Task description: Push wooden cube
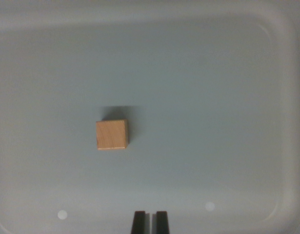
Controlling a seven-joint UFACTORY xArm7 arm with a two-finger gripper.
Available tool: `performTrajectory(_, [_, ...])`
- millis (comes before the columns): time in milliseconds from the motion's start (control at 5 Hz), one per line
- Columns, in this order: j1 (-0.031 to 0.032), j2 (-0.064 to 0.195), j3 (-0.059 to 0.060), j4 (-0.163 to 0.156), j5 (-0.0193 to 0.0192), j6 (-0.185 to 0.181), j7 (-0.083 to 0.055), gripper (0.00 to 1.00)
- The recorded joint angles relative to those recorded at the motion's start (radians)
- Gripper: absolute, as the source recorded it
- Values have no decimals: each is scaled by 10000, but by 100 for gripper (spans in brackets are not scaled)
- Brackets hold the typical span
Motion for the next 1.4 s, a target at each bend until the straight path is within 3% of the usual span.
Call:
performTrajectory(800, [6,13,8,-73,-3,-86,7,0])
performTrajectory(1400, [29,62,36,-333,-15,-390,32,0])
